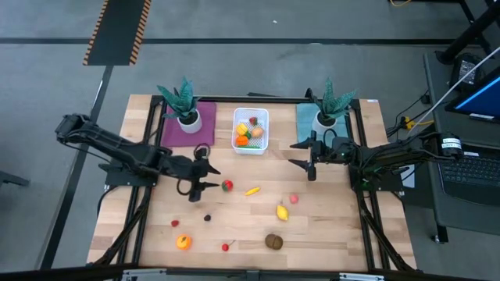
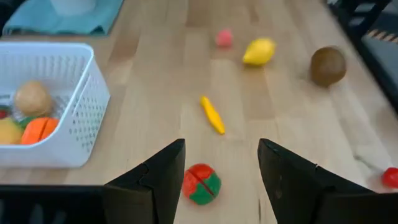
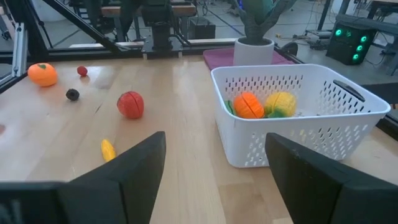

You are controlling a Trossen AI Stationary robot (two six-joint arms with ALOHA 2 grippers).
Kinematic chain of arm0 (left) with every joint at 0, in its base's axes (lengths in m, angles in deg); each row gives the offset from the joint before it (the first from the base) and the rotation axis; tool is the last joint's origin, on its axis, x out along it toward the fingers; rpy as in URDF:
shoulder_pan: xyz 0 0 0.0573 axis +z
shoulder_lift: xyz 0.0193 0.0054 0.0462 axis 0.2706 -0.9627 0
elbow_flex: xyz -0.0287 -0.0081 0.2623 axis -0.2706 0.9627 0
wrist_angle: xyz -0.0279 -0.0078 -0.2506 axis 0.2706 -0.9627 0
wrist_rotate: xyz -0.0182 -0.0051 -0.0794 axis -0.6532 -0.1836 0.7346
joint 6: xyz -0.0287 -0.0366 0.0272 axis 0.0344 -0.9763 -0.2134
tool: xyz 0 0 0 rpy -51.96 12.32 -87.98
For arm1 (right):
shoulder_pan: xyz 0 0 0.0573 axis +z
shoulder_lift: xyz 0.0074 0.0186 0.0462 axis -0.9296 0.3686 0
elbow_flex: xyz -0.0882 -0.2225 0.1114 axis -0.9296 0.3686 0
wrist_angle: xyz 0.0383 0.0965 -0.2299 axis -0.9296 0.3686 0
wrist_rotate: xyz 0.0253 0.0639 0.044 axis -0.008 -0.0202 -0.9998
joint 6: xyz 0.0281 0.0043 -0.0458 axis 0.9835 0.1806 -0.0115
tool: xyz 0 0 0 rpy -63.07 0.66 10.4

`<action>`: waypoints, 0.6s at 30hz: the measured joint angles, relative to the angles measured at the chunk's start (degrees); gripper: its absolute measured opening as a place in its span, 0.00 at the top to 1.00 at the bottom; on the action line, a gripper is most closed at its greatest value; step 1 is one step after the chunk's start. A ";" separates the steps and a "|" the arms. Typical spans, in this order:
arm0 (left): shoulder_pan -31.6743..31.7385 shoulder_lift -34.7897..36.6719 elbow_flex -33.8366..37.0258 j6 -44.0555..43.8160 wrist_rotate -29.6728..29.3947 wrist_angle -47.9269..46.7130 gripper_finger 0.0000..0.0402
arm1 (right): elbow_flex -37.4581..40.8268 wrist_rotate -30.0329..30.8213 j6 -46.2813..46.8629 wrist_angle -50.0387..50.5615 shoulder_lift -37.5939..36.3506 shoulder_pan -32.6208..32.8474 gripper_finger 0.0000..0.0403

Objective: Pick and placing Produce into tupperware
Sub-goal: Put the red strawberry into the white bin

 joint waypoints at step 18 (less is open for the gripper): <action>-2.68 -20.11 -20.95 -18.45 -5.78 -21.42 0.52 | 0.00 0.00 -3.05 3.52 0.02 -0.02 0.31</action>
